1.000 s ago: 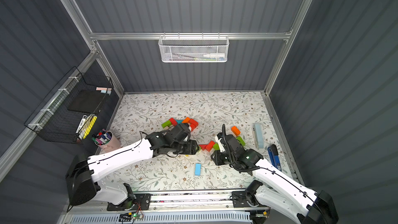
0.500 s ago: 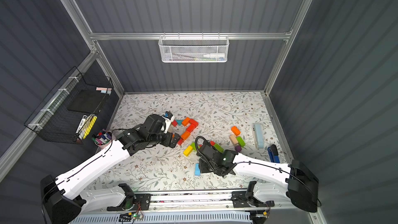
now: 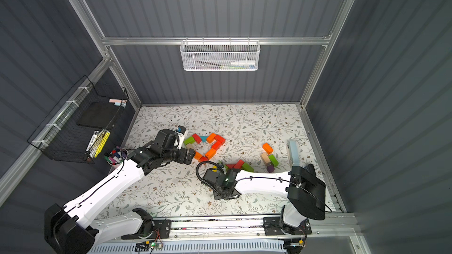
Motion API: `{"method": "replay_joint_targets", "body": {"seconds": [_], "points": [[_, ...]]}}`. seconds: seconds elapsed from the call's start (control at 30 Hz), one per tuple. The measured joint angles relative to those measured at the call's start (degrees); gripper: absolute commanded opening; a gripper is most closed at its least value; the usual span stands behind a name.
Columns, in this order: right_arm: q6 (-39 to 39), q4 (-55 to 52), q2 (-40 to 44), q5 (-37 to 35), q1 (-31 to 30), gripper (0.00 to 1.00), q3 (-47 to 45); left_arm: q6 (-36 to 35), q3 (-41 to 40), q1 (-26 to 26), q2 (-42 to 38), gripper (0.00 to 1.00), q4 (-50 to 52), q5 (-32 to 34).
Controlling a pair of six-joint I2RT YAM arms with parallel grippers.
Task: Assemble a heart with building blocks
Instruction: Pick up the building block from the center of the board.
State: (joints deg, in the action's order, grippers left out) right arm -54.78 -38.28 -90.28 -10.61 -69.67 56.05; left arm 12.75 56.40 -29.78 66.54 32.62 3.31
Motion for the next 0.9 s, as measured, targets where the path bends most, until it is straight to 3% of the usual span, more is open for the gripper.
{"method": "replay_joint_targets", "body": {"seconds": [0.6, 0.9], "points": [[-0.33, 2.78, -3.1, -0.92, 0.5, 0.41, -0.42, -0.35, 0.0, 0.0, -0.96, 0.99, -1.29, -0.02], [4.61, 3.61, -3.04, 0.33, 2.12, 0.24, -1.46, -0.35, 0.0, 0.0, -0.94, 0.99, -1.33, -0.02]]}}
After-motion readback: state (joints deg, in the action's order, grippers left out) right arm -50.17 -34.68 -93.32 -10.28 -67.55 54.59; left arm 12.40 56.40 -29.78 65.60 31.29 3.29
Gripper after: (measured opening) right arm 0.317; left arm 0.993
